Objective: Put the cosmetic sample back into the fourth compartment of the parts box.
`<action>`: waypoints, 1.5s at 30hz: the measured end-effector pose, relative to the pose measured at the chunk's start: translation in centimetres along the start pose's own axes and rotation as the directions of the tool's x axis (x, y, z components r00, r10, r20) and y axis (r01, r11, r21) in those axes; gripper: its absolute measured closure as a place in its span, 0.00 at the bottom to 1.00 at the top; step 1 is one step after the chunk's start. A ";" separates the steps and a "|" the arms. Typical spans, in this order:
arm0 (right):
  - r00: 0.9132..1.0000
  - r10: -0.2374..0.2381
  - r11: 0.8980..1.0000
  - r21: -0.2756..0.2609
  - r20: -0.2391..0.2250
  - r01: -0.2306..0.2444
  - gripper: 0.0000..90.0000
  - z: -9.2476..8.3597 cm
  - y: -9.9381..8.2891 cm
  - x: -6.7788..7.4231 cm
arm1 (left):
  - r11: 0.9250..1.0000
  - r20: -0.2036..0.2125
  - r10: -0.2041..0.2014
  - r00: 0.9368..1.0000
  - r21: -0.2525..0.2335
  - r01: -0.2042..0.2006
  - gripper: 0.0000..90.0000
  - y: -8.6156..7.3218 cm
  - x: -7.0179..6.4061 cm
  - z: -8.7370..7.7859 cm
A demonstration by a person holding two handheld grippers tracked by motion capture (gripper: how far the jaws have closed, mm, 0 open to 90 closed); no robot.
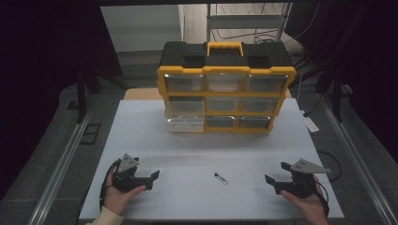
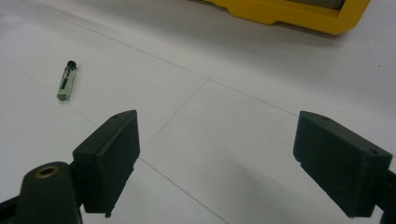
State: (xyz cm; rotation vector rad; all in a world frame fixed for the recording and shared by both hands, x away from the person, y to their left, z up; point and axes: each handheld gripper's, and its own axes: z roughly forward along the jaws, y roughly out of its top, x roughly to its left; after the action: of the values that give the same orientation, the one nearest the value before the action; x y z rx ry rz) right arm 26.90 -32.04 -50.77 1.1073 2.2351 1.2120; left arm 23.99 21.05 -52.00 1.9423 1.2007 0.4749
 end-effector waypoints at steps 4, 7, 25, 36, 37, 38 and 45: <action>1.000 0.004 1.000 0.005 -0.003 -0.004 0.17 0.1 0.0 0.0 | 1.000 0.005 -0.001 1.000 -0.001 0.001 0.06 0.0 0.0 0.1; 1.000 0.005 1.000 0.008 -0.005 -0.005 0.17 0.2 0.0 -0.1 | 1.000 0.014 -0.006 1.000 0.003 0.006 0.06 0.1 0.1 0.3; 0.999 0.019 1.000 0.017 -0.030 -0.019 0.18 0.7 -0.1 -0.5 | 1.000 0.006 -0.010 1.000 -0.016 0.010 0.07 0.7 -0.2 0.4; 0.999 0.045 0.998 0.034 0.020 -0.045 0.18 -0.1 -0.6 -0.2 | 0.999 0.060 0.033 0.998 -0.020 -0.032 0.08 1.5 -1.3 0.9; 0.999 0.045 0.998 0.034 0.020 -0.045 0.18 -0.1 -0.6 -0.2 | 0.999 0.060 0.033 0.998 -0.020 -0.032 0.08 1.5 -1.3 0.9; 0.999 0.040 0.999 0.034 0.024 -0.041 0.18 -0.1 -0.7 -0.2 | 0.999 0.060 0.037 0.998 -0.018 -0.036 0.08 1.6 -1.4 1.0; 0.999 0.037 0.999 0.031 0.023 -0.038 0.18 0.2 -0.5 -0.5 | 0.999 0.056 0.044 0.997 0.002 -0.044 0.08 1.7 -1.7 1.3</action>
State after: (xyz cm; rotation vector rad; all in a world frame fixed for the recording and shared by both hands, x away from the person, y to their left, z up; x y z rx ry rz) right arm 27.07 -32.48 -51.28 1.1745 2.2333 1.1772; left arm 24.98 18.57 -51.38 1.9758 1.1257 0.4384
